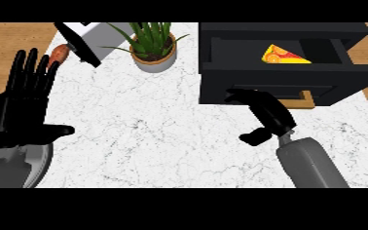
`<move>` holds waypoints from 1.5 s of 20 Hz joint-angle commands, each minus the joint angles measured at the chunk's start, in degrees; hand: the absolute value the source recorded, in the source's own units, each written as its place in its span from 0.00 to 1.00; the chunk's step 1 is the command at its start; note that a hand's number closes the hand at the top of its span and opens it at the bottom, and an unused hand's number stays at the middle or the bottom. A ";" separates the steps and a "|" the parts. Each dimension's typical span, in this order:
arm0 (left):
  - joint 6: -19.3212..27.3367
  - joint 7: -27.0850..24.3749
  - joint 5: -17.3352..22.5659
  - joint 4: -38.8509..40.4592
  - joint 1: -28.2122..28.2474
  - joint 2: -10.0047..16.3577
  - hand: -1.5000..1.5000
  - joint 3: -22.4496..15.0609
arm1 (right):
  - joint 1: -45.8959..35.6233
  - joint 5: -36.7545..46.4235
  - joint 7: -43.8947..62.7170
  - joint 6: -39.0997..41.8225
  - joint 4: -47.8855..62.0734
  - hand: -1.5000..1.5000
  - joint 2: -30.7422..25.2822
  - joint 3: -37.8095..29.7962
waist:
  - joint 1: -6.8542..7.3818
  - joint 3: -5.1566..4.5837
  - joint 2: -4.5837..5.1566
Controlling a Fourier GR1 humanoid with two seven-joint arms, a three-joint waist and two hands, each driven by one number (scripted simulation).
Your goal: Pick up the cup, place it into the drawer and close the drawer
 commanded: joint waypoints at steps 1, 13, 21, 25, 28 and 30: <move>-3.56 -1.08 -0.84 1.11 2.65 -1.20 0.00 2.21 | -9.31 1.44 -1.52 -0.15 12.11 0.00 1.13 -2.97 | 0.00 0.00 0.04; -9.61 0.60 -1.40 2.41 3.26 -2.20 0.00 5.37 | -28.96 -0.99 -13.25 -4.52 46.12 0.00 1.67 -13.00 | 1.25 0.05 0.57; -10.50 1.50 -1.94 3.89 0.84 -2.81 0.00 5.24 | -35.15 -0.34 -17.98 -4.47 55.43 0.00 -4.04 -15.14 | 3.27 0.15 1.63; -11.86 1.36 -2.53 5.55 0.54 -2.86 0.00 5.03 | -39.47 -1.63 -17.75 -0.76 57.49 0.00 -6.47 -16.66 | 3.76 0.12 1.82; -11.10 0.94 -3.65 4.97 0.55 -2.72 0.00 5.02 | -37.58 -1.72 -21.89 -0.33 58.43 0.00 -10.03 -16.91 | 4.23 0.20 2.17; -11.51 1.18 -2.82 2.43 1.89 -2.08 0.00 5.67 | -37.35 -1.69 -20.54 -2.32 59.15 0.00 -8.25 -16.99 | 5.23 0.23 1.93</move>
